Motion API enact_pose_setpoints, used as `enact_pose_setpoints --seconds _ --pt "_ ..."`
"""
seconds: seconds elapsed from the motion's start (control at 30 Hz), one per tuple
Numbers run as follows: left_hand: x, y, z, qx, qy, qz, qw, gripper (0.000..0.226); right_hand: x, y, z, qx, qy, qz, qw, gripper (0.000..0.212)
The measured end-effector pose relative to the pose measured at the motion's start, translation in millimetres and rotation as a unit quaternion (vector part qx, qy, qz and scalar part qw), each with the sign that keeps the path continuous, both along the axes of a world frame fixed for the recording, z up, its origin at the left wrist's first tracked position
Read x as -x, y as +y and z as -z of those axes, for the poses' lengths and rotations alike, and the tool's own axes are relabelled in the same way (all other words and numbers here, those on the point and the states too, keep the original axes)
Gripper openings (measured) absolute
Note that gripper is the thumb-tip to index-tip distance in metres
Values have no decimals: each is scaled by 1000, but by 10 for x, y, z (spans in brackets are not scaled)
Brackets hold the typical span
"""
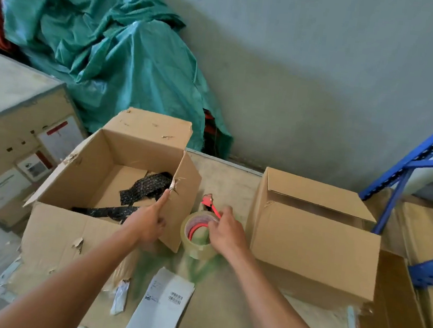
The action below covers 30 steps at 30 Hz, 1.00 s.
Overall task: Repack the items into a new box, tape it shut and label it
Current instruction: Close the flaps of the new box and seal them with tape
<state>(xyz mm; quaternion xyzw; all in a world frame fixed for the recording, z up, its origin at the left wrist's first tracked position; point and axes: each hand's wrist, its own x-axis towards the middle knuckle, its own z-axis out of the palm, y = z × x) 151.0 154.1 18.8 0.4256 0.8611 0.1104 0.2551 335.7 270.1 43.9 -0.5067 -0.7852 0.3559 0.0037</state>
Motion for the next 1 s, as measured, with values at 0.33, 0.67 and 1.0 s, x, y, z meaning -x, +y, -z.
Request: enact_pose_setpoints --seconds 0.33,0.67,1.0 --pt "-421 429 -418 -17 151 -16 988 74 -939 491 -1211 -24 115 43 992 15" --pt "-1665 1566 -656 -150 14 176 973 66 -1854 1452 -1490 -149 118 21 981 27" --pt "-1859 1597 -214 -112 26 117 987 61 -1805 1808 -951 -132 103 -112 980 47"
